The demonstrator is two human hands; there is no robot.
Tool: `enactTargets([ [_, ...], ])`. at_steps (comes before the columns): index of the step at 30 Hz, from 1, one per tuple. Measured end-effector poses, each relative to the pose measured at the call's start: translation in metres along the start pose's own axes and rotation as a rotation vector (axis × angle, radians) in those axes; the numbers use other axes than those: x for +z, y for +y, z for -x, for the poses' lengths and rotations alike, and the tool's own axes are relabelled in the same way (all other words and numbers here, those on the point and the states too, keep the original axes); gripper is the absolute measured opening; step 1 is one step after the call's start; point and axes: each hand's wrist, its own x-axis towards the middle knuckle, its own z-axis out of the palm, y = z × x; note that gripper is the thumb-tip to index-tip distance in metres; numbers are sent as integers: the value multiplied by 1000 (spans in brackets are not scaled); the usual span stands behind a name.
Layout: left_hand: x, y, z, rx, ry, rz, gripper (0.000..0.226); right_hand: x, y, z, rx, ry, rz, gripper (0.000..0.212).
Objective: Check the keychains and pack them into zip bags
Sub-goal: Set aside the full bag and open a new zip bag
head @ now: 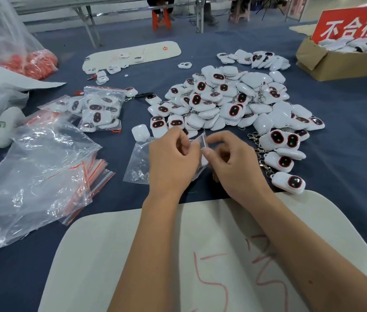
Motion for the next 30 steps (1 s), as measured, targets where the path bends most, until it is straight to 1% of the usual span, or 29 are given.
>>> enactTargets([
  [2, 3, 2, 1, 22, -14, 19, 25, -1, 1, 0, 19, 86, -56, 15],
  [4, 5, 5, 2, 43, -24, 36, 24, -4, 1, 1, -16, 113, -99, 11],
  [5, 5, 7, 3, 55, -14, 41, 24, -4, 0, 2, -38, 96, -127, 5],
  [6, 6, 8, 3, 72, 11, 41, 25, -3, -1, 3, -52, 71, -149, 3],
  [9, 3, 11, 2, 110, 124, 51, 28, -2, -2, 4, -93, -25, -113, 21],
  [11, 0, 13, 1, 134, 176, 61, 30, -2, -6, 5, -124, -123, -60, 30],
  [12, 0, 14, 2, 147, 193, 67, 31, -1, -8, 6, -143, -145, -44, 36],
  [13, 0, 15, 2, 158, 203, 77, 32, 0, -9, 7, -158, -127, -40, 39],
  [15, 0, 17, 3, 173, 211, 101, 32, 0, -6, 6, -164, -17, -6, 30],
  [16, 1, 18, 4, 177, 208, 103, 33, -1, -5, 6, -146, 5, 11, 27],
  [17, 2, 18, 4, 180, 200, 97, 33, -2, -4, 5, -129, -38, 10, 29],
  [19, 4, 17, 5, 175, 175, 83, 34, -3, -6, 6, -128, -214, -17, 35],
  [20, 5, 16, 5, 168, 166, 85, 33, -3, -9, 7, -145, -252, -20, 33],
  [21, 5, 15, 5, 160, 161, 91, 33, -2, -10, 8, -168, -210, -5, 31],
  [22, 5, 14, 4, 155, 156, 96, 32, -1, -10, 8, -196, -89, 48, 29],
  [23, 5, 14, 4, 155, 150, 96, 33, -2, -9, 8, -212, 85, 154, 27],
  [24, 6, 15, 5, 162, 145, 94, 35, -4, -8, 8, -196, 274, 286, 24],
  [25, 6, 17, 6, 174, 142, 97, 37, -9, -7, 7, -148, 427, 409, 23],
  [26, 8, 20, 8, 189, 139, 114, 38, -14, -5, 5, -76, 498, 519, 26],
  [27, 10, 24, 10, 205, 131, 144, 38, -18, -2, 2, 27, 488, 623, 33],
  [29, 16, 33, 13, 230, 73, 203, 36, -23, 2, -3, 239, 360, 798, 48],
  [30, 20, 36, 15, 243, 23, 211, 35, -23, 2, -5, 303, 295, 859, 51],
])
